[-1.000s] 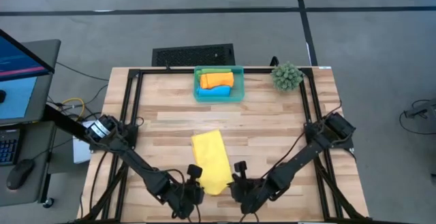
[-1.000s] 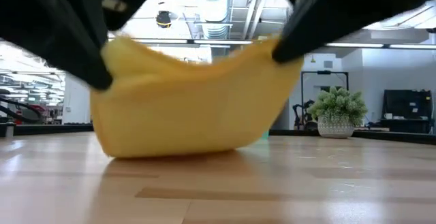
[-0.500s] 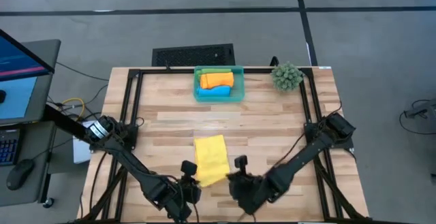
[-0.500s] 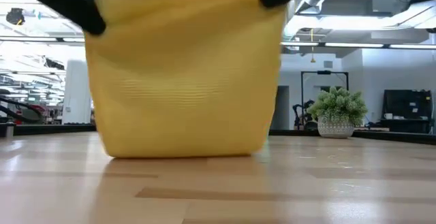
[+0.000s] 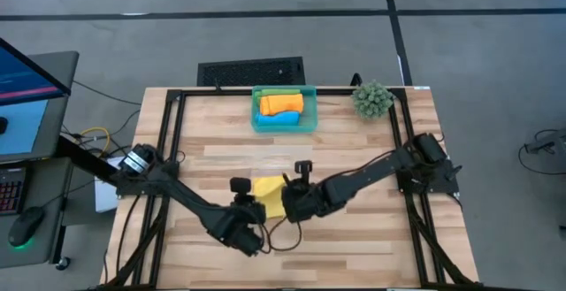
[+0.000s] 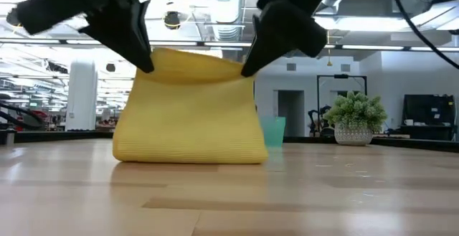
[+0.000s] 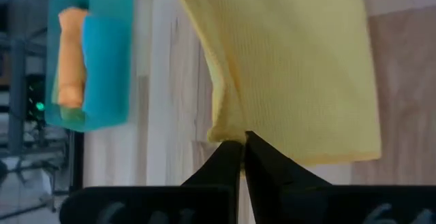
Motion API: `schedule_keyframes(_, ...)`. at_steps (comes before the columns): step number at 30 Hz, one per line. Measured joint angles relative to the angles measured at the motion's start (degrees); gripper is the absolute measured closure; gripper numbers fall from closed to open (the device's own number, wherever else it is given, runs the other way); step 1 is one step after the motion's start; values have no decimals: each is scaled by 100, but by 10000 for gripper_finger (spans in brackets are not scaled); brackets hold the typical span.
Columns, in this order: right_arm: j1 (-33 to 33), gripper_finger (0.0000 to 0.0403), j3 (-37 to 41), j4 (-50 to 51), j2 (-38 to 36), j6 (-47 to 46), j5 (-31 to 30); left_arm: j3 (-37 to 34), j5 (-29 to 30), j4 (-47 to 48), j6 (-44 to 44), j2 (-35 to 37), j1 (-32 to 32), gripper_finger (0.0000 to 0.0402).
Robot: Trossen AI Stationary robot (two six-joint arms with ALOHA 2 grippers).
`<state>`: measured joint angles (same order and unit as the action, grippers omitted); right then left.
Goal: Roll microfiber towels into tight, uniform cylinder then place into a basket
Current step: Roll the yellow towel
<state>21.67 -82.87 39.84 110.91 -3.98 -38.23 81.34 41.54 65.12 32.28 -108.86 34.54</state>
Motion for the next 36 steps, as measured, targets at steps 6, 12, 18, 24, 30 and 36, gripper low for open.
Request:
schedule_keyframes(6, -275, 396, 202, -210, -7, 241, 267, -174, -142, -40, -138, 0, -310, 400)
schedule_keyframes(12, -412, 397, 581, -589, -7, 260, 398, -751, -103, -486, -211, 0, -584, 400)
schedule_keyframes(18, -627, 396, 734, -1049, -7, 449, 706, -1093, -317, -1026, -611, 0, -859, 400)
schedule_keyframes(24, -862, 394, 737, -1141, -7, 277, 843, -1289, -372, -1284, -635, 0, -1118, 400)
schedule_keyframes(30, -995, 393, 756, -1260, 43, 206, 1155, -1333, -397, -1342, -633, 0, -1125, 399)
schedule_keyframes(36, -1069, 388, 905, -1668, 237, 183, 1154, -1343, -657, -1324, -608, -1, -1141, 386)
